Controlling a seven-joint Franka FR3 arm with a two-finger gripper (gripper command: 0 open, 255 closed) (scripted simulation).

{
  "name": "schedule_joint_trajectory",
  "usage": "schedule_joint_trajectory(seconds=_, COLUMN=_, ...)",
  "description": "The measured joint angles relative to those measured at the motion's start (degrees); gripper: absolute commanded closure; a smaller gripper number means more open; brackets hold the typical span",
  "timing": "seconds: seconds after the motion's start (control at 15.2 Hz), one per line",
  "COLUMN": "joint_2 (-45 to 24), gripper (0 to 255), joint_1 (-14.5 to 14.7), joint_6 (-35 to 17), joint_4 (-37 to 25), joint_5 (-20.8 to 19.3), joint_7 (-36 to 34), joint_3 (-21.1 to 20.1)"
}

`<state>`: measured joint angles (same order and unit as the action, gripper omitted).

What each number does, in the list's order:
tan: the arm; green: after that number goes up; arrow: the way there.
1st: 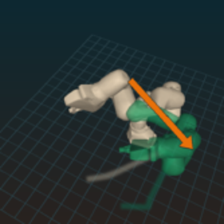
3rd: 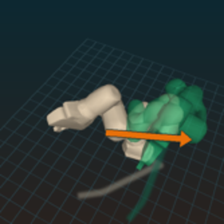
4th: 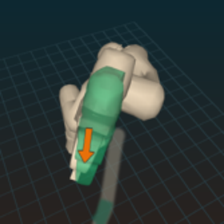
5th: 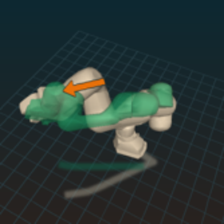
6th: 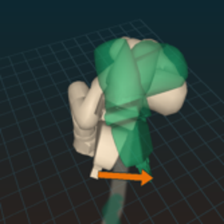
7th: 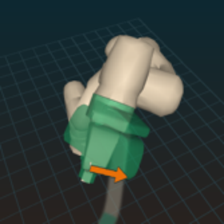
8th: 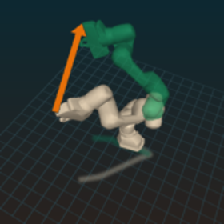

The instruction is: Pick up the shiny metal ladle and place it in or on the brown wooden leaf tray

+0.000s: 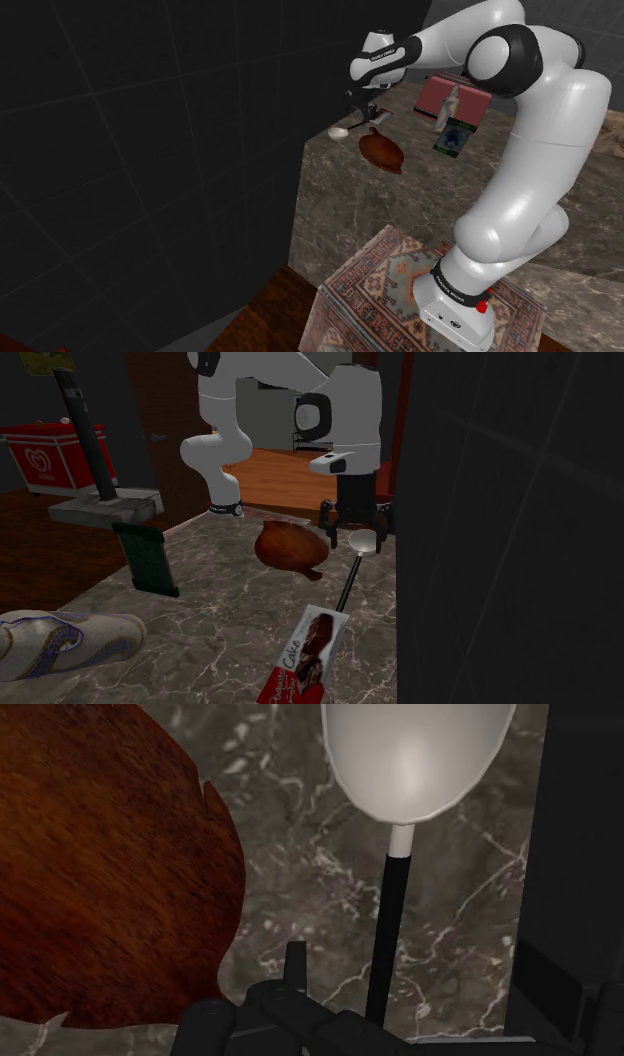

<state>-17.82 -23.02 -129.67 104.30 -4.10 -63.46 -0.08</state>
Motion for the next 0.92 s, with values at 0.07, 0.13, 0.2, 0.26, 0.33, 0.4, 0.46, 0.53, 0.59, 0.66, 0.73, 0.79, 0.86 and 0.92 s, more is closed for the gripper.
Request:
schedule_joint_trajectory(seconds=0.07, joint_2=-0.8, gripper=0, joint_1=-0.11, joint_6=-0.37, joint_4=-0.36, joint_5=0.0, joint_7=-0.59, joint_3=0.25)
schedule_joint_trajectory(seconds=0.13, joint_2=-1.37, gripper=0, joint_1=-0.12, joint_6=-1.0, joint_4=-0.27, joint_5=-0.02, joint_7=-0.96, joint_3=0.36)
schedule_joint_trajectory(seconds=0.2, joint_2=-1.86, gripper=0, joint_1=-0.16, joint_6=-1.59, joint_4=-0.16, joint_5=-0.02, joint_7=-1.12, joint_3=0.42)
schedule_joint_trajectory(seconds=0.26, joint_2=-2.41, gripper=0, joint_1=-0.19, joint_6=-2.17, joint_4=-0.12, joint_5=-0.03, joint_7=-1.2, joint_3=0.46)
schedule_joint_trajectory(seconds=0.33, joint_2=-2.85, gripper=0, joint_1=-0.25, joint_6=-2.8, joint_4=0.08, joint_5=-0.04, joint_7=-1.19, joint_3=0.51)
schedule_joint_trajectory(seconds=0.4, joint_2=-3.36, gripper=0, joint_1=-0.28, joint_6=-3.42, joint_4=0.18, joint_5=-0.06, joint_7=-1.22, joint_3=0.53)
schedule_joint_trajectory(seconds=0.46, joint_2=-3.78, gripper=0, joint_1=-0.29, joint_6=-3.95, joint_4=0.3, joint_5=-0.08, joint_7=-1.24, joint_3=0.56)
schedule_joint_trajectory(seconds=0.53, joint_2=-4.18, gripper=0, joint_1=-0.29, joint_6=-4.44, joint_4=0.39, joint_5=-0.1, joint_7=-1.29, joint_3=0.56)
schedule_joint_trajectory(seconds=0.59, joint_2=-4.43, gripper=0, joint_1=-0.29, joint_6=-4.64, joint_4=0.35, joint_5=-0.11, joint_7=-1.3, joint_3=0.57)
schedule_joint_trajectory(seconds=0.66, joint_2=-4.55, gripper=0, joint_1=-0.29, joint_6=-4.72, joint_4=0.3, joint_5=-0.12, joint_7=-1.32, joint_3=0.57)
schedule_joint_trajectory(seconds=0.73, joint_2=-4.63, gripper=0, joint_1=-0.29, joint_6=-4.77, joint_4=0.26, joint_5=-0.12, joint_7=-1.31, joint_3=0.57)
schedule_joint_trajectory(seconds=0.79, joint_2=-4.67, gripper=0, joint_1=-0.29, joint_6=-4.79, joint_4=0.23, joint_5=-0.12, joint_7=-1.31, joint_3=0.58)
schedule_joint_trajectory(seconds=0.86, joint_2=-4.69, gripper=0, joint_1=-0.29, joint_6=-4.81, joint_4=0.23, joint_5=-0.12, joint_7=-1.31, joint_3=0.58)
schedule_joint_trajectory(seconds=0.92, joint_2=-4.7, gripper=0, joint_1=-0.29, joint_6=-4.82, joint_4=0.23, joint_5=-0.12, joint_7=-1.31, joint_3=0.58)
